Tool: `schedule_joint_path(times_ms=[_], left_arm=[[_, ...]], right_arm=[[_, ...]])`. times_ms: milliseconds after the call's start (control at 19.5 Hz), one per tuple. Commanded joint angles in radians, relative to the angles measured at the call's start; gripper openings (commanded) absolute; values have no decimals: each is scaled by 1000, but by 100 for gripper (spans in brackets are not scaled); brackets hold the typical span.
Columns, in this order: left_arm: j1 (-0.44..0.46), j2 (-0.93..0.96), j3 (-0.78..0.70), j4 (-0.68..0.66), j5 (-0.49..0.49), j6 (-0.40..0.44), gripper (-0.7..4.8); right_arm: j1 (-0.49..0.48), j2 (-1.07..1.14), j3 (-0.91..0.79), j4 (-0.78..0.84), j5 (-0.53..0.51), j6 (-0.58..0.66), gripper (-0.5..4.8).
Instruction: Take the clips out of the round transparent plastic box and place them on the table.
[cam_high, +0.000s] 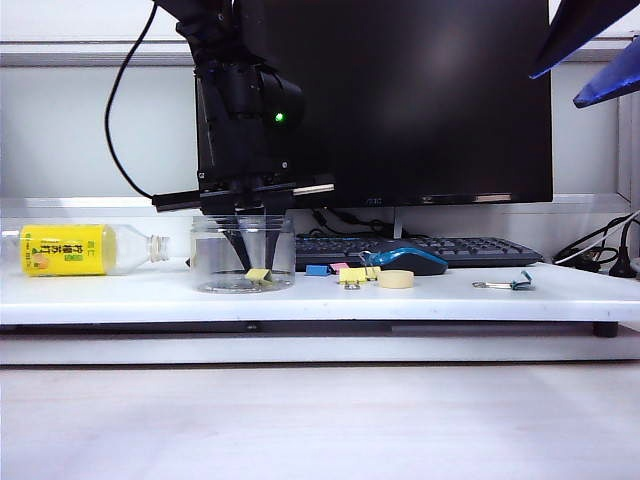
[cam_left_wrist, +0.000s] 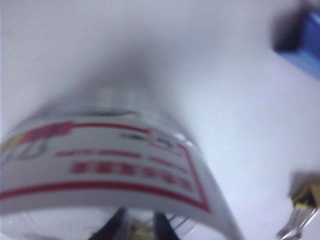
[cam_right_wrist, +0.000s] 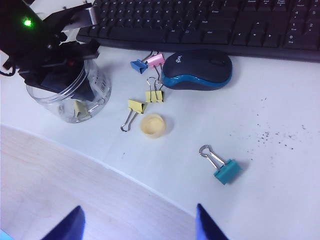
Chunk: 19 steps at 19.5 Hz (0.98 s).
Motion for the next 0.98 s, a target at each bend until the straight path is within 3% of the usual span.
schedule_joint_path(times_ms=[51, 308, 976], left_arm=[[-2, 5, 1, -8, -24, 108, 79], [-2, 2, 2, -32, -70, 276, 79], [-3, -37, 35, -57, -60, 588, 75]], right_arm=[[0, -3, 5, 14, 0, -4, 284], [0, -3, 5, 14, 1, -4, 284], [0, 10, 5, 11, 1, -4, 284]])
